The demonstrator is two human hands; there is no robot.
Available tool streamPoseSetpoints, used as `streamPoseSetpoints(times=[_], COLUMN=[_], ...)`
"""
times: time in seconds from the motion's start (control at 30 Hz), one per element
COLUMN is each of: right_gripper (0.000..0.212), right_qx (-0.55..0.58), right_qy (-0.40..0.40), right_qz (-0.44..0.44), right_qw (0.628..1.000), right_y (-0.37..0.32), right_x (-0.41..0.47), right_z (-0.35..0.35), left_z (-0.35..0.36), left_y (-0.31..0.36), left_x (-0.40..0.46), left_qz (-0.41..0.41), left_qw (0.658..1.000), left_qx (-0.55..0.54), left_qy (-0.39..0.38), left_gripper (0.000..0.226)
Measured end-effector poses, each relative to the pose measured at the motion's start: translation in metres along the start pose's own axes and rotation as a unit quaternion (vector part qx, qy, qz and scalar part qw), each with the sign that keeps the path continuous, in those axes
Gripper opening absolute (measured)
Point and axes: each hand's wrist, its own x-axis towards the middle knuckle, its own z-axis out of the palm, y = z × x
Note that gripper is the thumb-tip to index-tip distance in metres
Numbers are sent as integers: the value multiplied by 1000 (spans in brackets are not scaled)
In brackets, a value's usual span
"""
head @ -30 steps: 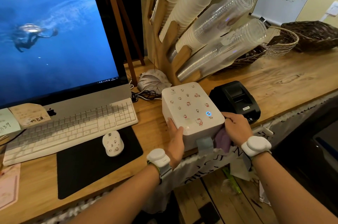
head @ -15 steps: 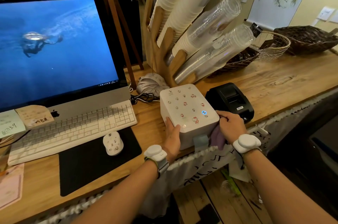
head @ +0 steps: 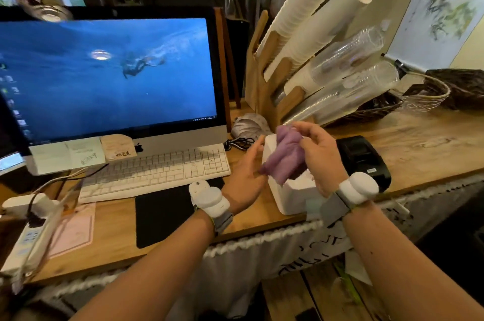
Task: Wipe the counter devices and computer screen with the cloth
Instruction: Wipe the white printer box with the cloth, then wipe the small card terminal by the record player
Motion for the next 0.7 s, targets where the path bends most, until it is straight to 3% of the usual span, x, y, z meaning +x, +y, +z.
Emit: streamPoseSetpoints(times=[0.07, 0.17, 0.27, 0.33, 0.43, 0.6, 0.7], right_gripper=[38, 30, 20, 25, 32, 27, 19], right_qx=[70, 87, 47, 31, -29, -119, -69], right_qy=[-33, -93, -158, -251, -355, -335, -318], right_qz=[46, 74, 101, 112, 105, 98, 112], right_qw=[996, 989, 981, 961, 928, 930, 939], right_y=[-10, -33, -52, -66, -84, -91, -105], right_x=[-6, -20, -25, -29, -41, -52, -61], right_z=[22, 65, 111, 150, 212, 314, 363], left_z=[-20, -65, -115, -157, -221, -309, -352], left_y=[-3, -9, -17, -25, -40, -62, -75], left_x=[-6, -24, -41, -51, -66, -96, -112], left_qz=[16, 39, 40, 27, -24, -156, -196], left_qw=[999, 997, 994, 984, 973, 955, 941], left_qx=[38, 66, 61, 94, 79, -16, -148], left_qy=[0, 30, 87, 147, 214, 251, 235], left_gripper=[80, 68, 36, 19, 30, 43, 24])
